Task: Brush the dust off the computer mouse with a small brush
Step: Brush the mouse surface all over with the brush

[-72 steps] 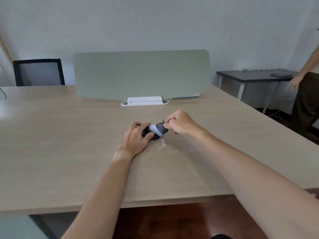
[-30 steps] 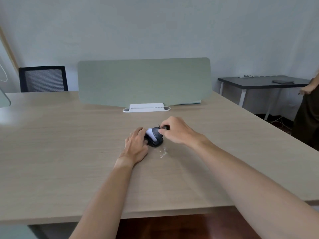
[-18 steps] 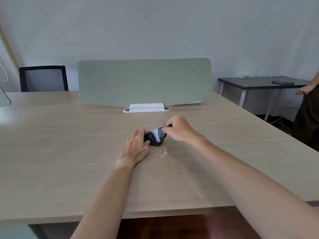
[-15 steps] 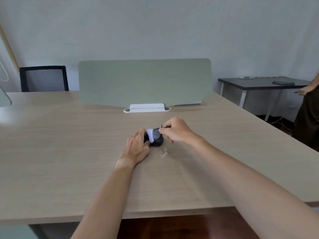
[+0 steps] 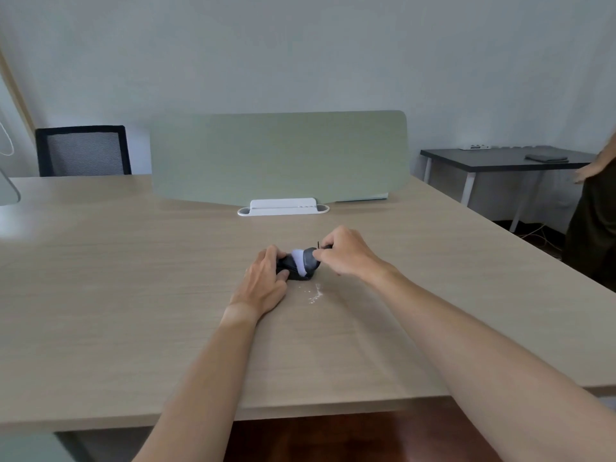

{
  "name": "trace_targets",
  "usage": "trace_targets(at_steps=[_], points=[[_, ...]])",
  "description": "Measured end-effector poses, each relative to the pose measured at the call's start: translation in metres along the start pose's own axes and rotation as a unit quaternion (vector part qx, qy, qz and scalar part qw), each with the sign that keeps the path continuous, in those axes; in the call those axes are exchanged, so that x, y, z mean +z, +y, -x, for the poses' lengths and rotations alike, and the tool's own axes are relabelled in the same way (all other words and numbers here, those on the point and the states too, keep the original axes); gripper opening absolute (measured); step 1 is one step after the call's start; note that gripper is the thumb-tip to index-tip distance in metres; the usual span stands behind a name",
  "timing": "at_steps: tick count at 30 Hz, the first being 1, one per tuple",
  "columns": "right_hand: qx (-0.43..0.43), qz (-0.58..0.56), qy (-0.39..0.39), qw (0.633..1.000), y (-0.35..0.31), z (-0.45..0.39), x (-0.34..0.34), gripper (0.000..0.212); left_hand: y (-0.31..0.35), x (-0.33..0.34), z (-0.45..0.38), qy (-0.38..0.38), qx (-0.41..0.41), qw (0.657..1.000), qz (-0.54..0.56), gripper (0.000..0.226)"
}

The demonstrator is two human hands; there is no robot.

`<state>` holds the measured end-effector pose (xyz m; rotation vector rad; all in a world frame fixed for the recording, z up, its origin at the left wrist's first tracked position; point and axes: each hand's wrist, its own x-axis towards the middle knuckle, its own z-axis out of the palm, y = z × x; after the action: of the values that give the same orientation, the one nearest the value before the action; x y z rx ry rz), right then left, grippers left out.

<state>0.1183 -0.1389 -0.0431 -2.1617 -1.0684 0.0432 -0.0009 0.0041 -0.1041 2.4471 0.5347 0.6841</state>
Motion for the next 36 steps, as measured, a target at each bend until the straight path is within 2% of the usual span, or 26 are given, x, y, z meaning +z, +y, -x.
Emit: trace_targets(at_steps=[4,7,11,16,21,24,27,32,36], points=[[0.015,0.044,0.021,0.999,0.000,0.003,-0.006,0.030,0.000,0.001,0.001,0.010,-0.008,1.000,-0.002,0.020],[-0.011,0.004,0.052,0.999,-0.004,0.001,-0.003,0.029,0.000,0.002,0.000,0.021,-0.009,1.000,-0.003,0.020],[-0.023,-0.022,0.008,0.999,-0.012,0.000,0.005,0.028,-0.001,0.003,0.001,0.043,0.009,0.999,-0.021,0.019],[0.008,0.050,0.032,0.998,-0.004,0.003,0.000,0.018,-0.005,0.006,-0.002,0.054,0.001,0.997,-0.052,0.026],[0.002,-0.016,0.065,0.998,-0.002,0.003,0.002,0.031,-0.011,0.009,-0.006,0.063,-0.002,0.997,-0.052,0.026],[-0.006,-0.045,0.044,0.998,-0.009,0.004,0.008,0.030,-0.010,0.010,-0.005,0.073,-0.005,0.996,-0.051,0.028],[-0.006,-0.025,0.022,0.999,-0.012,0.003,0.011,0.032,-0.010,0.010,-0.003,0.081,0.009,0.995,-0.053,0.030],[0.012,0.042,0.065,0.997,-0.007,0.000,0.007,0.031,-0.010,0.009,-0.004,0.074,0.042,0.996,-0.034,0.031],[-0.028,-0.013,0.022,0.999,-0.010,0.001,0.012,0.018,-0.013,0.009,-0.005,0.081,0.060,0.995,0.021,0.023]])
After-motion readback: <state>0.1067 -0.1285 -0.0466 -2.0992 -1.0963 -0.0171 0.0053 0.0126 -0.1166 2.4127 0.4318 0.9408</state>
